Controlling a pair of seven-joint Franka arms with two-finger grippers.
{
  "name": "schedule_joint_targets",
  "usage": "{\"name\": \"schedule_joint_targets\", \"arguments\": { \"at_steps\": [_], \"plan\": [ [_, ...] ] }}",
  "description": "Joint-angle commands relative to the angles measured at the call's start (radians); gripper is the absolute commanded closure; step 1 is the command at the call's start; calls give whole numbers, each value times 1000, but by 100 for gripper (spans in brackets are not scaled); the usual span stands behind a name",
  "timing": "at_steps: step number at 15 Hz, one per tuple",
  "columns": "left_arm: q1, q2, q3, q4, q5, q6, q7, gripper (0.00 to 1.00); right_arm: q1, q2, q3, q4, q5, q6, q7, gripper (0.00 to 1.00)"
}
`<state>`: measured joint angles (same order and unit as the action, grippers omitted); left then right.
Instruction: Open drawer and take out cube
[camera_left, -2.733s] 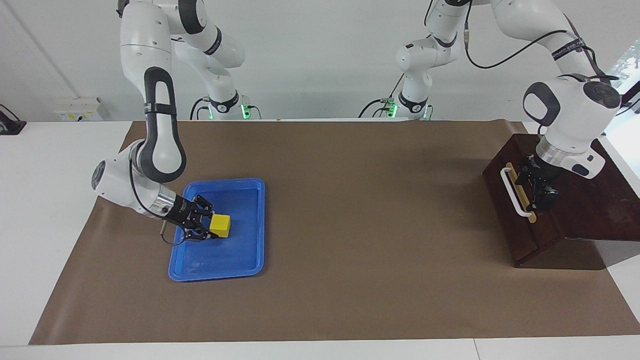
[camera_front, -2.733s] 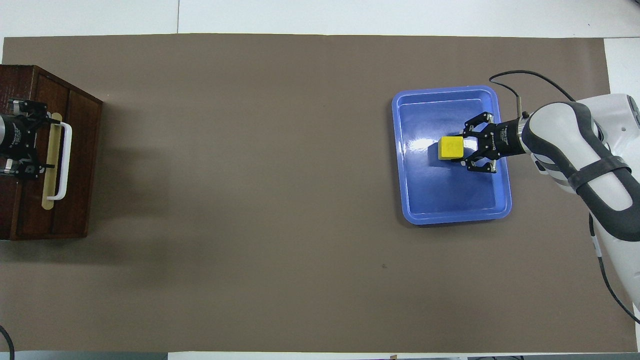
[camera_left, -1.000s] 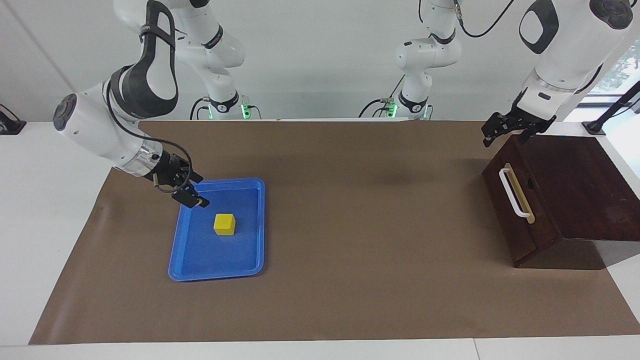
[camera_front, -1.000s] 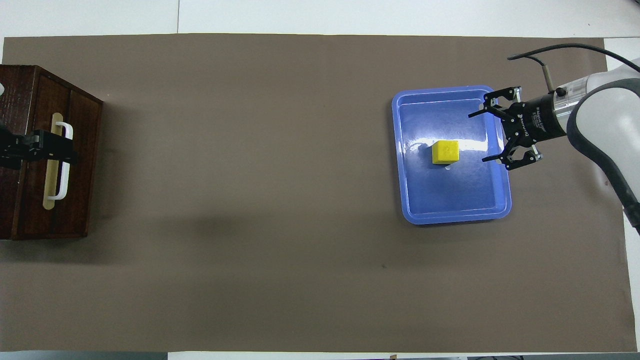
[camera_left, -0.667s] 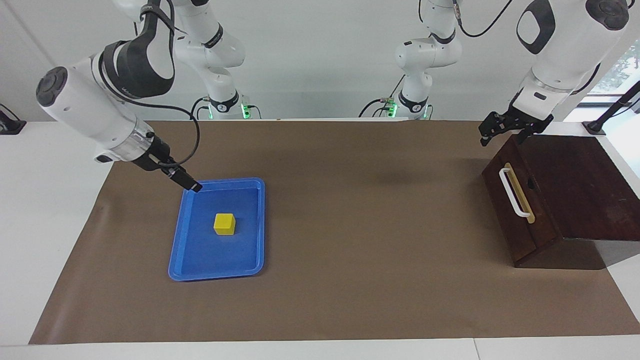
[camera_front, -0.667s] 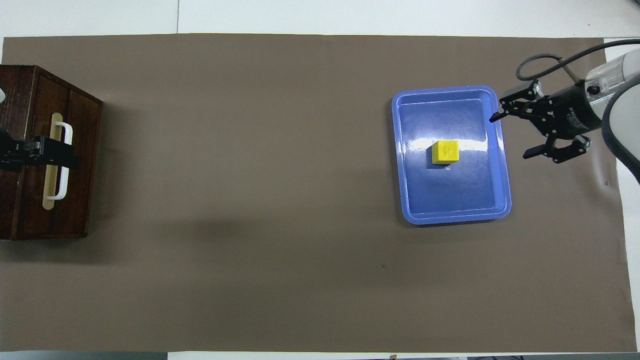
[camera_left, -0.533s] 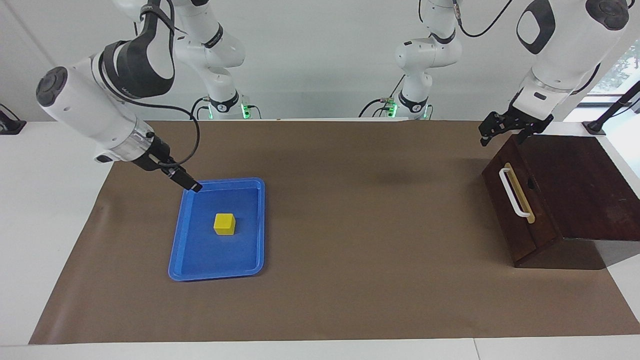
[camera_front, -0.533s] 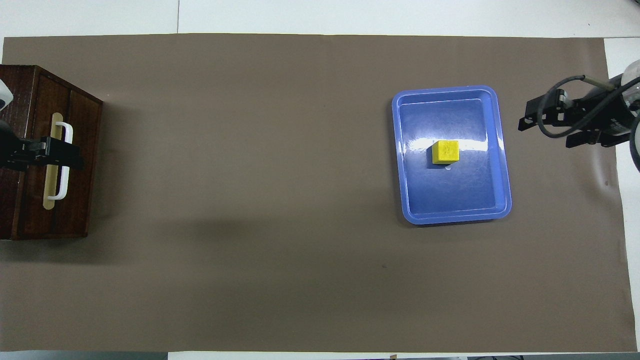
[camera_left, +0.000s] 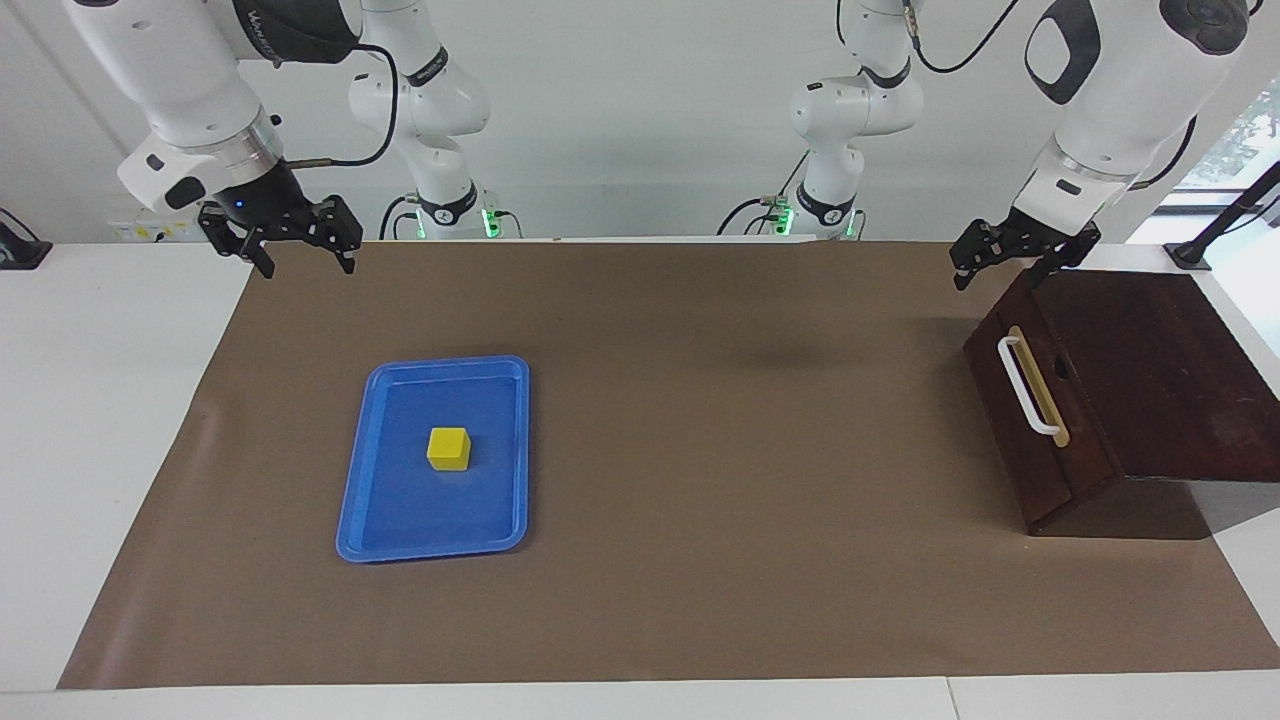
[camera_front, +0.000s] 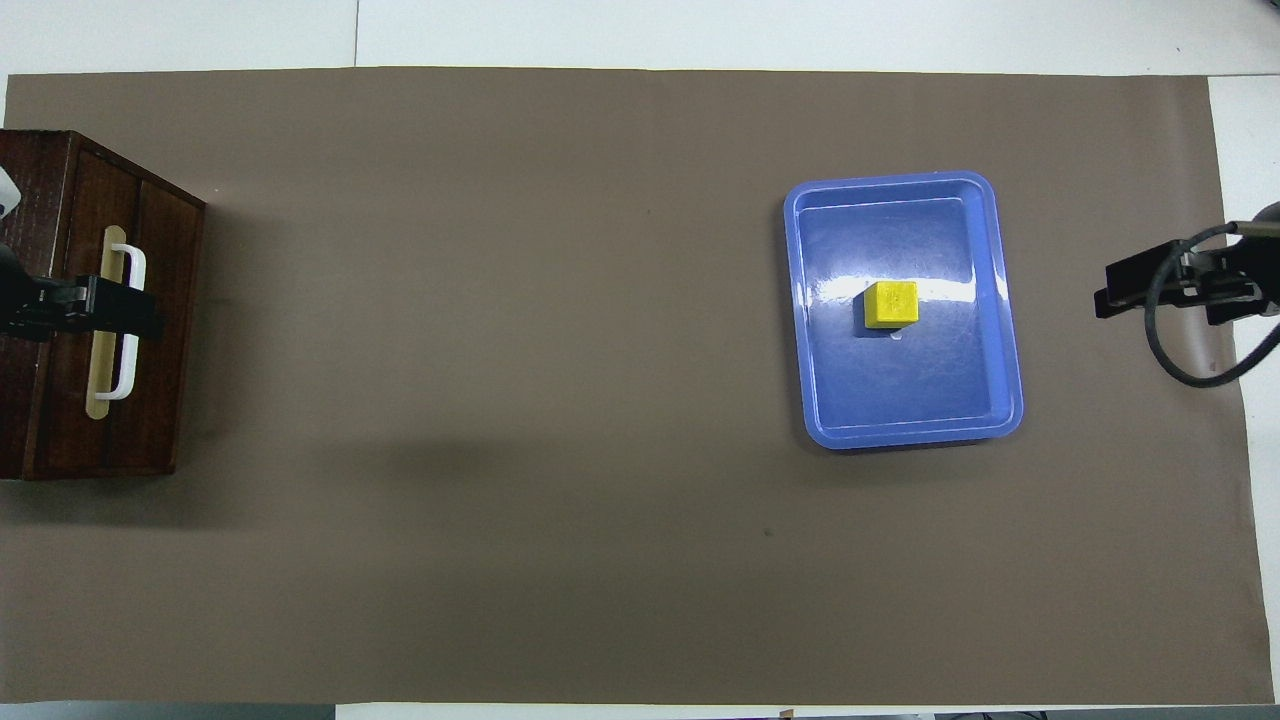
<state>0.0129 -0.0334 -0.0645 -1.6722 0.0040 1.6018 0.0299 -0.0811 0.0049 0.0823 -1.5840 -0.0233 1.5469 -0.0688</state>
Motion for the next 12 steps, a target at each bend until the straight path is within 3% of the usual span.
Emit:
{"name": "schedule_joint_targets", "arguments": {
  "at_steps": [1,6,12],
  "plan": [
    [-27,-5,20,6,-10,-3,15,0,-28,-13,13,-48,-18,33,-32,0],
    [-34,-13,22,12,-9,-8,13,0,-29,1,-1,-12,2,-50,-29,0],
    [-33,-22,23,16,-7,-33,9,0,-29,4,-3,-4,2,-57,-29,0]
  ]
}}
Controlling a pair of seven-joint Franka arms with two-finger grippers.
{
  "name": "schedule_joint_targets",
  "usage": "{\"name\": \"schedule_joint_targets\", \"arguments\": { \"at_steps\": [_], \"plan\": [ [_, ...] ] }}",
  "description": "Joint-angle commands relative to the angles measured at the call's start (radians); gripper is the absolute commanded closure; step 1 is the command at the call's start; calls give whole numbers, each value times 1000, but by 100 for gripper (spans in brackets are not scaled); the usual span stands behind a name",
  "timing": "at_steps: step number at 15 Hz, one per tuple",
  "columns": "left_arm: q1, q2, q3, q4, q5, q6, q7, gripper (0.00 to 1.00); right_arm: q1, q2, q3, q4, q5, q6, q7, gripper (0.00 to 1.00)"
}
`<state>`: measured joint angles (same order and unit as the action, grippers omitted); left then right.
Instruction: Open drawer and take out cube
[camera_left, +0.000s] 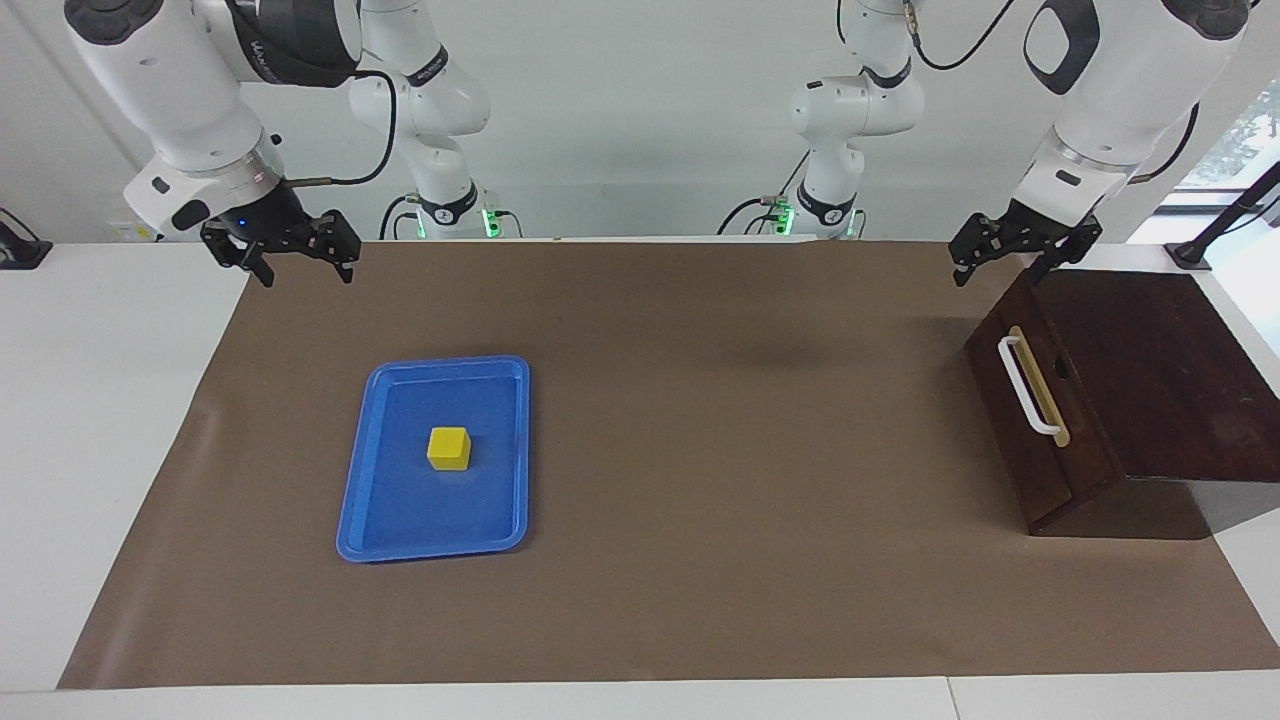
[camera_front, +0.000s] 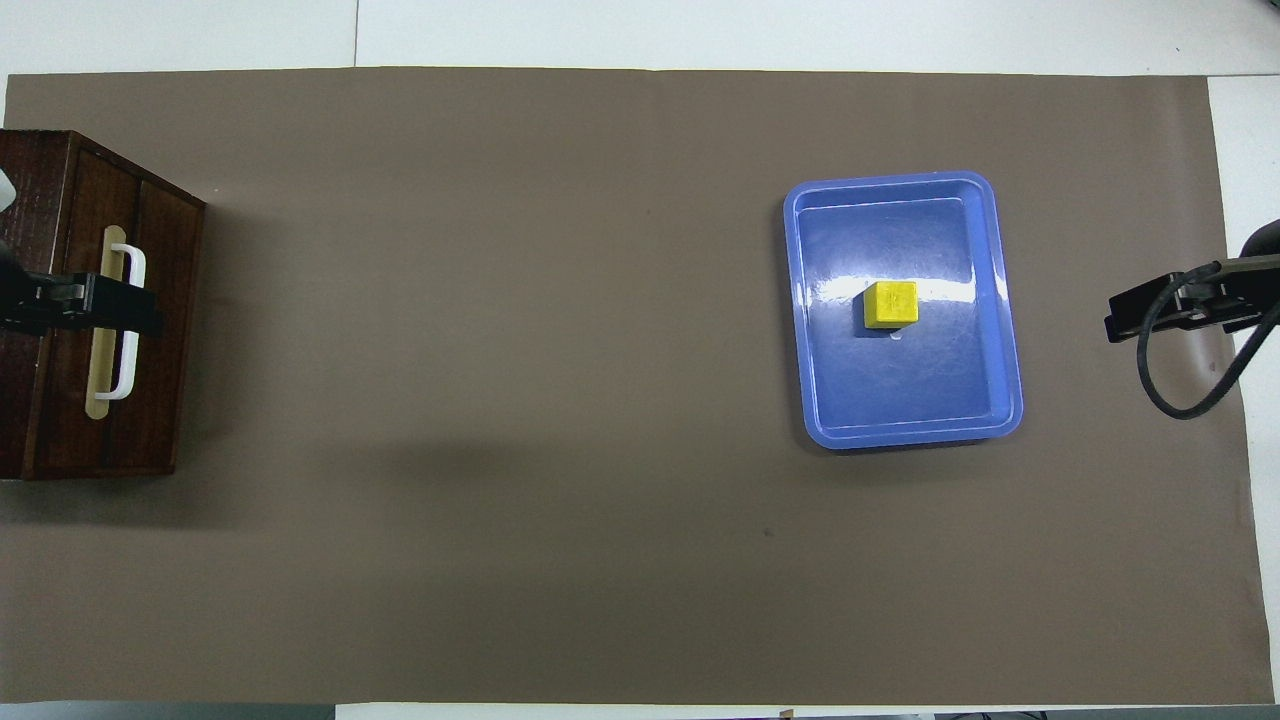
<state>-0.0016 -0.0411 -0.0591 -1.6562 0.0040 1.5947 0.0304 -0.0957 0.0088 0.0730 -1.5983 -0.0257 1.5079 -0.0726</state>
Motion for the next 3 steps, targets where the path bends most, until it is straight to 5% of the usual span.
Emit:
{"name": "schedule_joint_targets", "arguments": {
  "at_steps": [1,3],
  "plan": [
    [-21,-14,16,-2,-7,-22,8,0,-15,-1,7,11,3,-18,-26,0],
    [-26,-16,15,-2,-7,-22,8,0,-15,-1,7,11,4,-17,-26,0]
  ]
}}
